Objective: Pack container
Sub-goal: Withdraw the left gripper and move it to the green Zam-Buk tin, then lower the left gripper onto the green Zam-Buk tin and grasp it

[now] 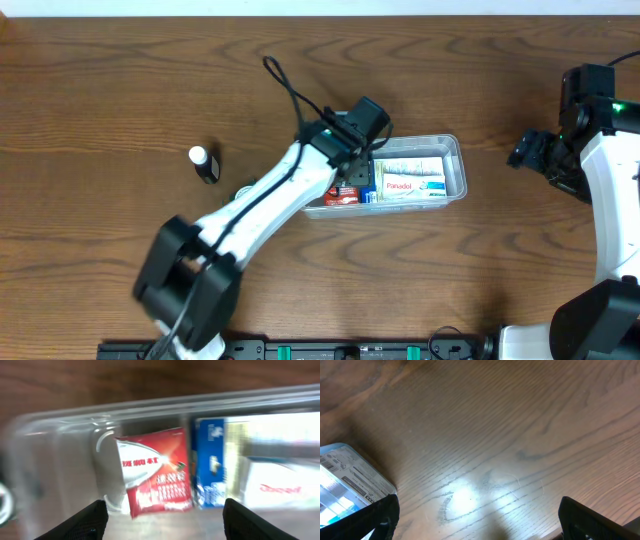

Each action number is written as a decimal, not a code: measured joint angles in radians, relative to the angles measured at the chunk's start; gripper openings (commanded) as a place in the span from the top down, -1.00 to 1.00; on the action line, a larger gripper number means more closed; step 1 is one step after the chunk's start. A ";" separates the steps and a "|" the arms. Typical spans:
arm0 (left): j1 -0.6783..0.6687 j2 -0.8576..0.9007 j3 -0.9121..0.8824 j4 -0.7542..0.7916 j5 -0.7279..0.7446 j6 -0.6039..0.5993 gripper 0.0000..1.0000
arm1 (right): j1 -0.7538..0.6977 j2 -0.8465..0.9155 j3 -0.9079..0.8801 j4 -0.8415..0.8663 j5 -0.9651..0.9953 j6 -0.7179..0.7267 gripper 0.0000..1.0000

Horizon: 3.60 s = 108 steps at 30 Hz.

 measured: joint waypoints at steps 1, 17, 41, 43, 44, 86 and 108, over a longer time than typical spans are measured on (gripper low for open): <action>0.000 -0.038 0.000 -0.009 0.000 0.010 -0.49 | 0.000 0.000 0.000 0.000 0.000 0.000 -0.98; 0.208 -0.346 -0.018 -0.362 -0.071 0.073 -0.57 | 0.000 0.000 0.000 0.000 0.000 0.000 -0.99; 0.281 -0.298 -0.524 0.136 -0.086 0.610 -0.96 | 0.000 0.000 -0.001 0.000 0.000 0.000 -0.99; 0.281 -0.298 -0.549 0.166 -0.087 0.660 -0.96 | 0.000 0.000 -0.001 0.000 0.000 0.000 -0.99; 0.281 -0.298 -0.555 0.175 -0.086 0.678 -0.96 | 0.000 0.000 -0.001 0.000 0.000 0.000 -0.99; 0.380 -0.153 -0.562 0.266 -0.022 0.838 -0.96 | 0.000 0.000 -0.001 0.000 0.000 0.000 -0.99; 0.454 -0.153 -0.562 0.302 0.040 0.836 -0.84 | 0.000 0.000 -0.001 0.000 0.000 0.000 -0.99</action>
